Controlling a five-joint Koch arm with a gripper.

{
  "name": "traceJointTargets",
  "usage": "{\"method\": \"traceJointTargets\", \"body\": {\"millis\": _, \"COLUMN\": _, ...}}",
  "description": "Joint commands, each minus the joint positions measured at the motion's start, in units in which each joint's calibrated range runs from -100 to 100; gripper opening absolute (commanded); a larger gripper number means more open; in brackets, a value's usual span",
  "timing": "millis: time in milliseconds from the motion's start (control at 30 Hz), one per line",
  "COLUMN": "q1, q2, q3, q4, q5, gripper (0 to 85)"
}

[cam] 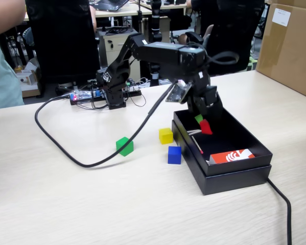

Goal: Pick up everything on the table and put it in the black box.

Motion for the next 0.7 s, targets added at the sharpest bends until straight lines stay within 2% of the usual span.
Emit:
{"method": "traceJointTargets", "body": {"millis": 0, "q1": 0.24, "q2": -0.13, "q3": 3.22, "q4": -0.62, "q5": 0.24, "gripper": 10.9}}
{"method": "traceJointTargets", "body": {"millis": 100, "q1": 0.24, "q2": 1.36, "q3": 3.13, "q4": -1.57, "q5": 0.44, "gripper": 14.6}}
{"method": "traceJointTargets", "body": {"millis": 200, "q1": 0.24, "q2": 1.59, "q3": 3.04, "q4": -2.7, "q5": 0.54, "gripper": 23.4}}
{"method": "traceJointTargets", "body": {"millis": 233, "q1": 0.24, "q2": 1.25, "q3": 2.95, "q4": -3.3, "q5": 0.54, "gripper": 29.9}}
{"method": "traceJointTargets", "body": {"millis": 300, "q1": 0.15, "q2": -0.36, "q3": 3.04, "q4": -3.9, "q5": 0.59, "gripper": 34.7}}
{"method": "traceJointTargets", "body": {"millis": 500, "q1": -1.12, "q2": -14.47, "q3": 3.95, "q4": -4.68, "q5": 0.39, "gripper": 35.0}}
{"method": "traceJointTargets", "body": {"millis": 667, "q1": -3.76, "q2": -29.96, "q3": -2.04, "q4": -4.77, "q5": -2.44, "gripper": 35.0}}
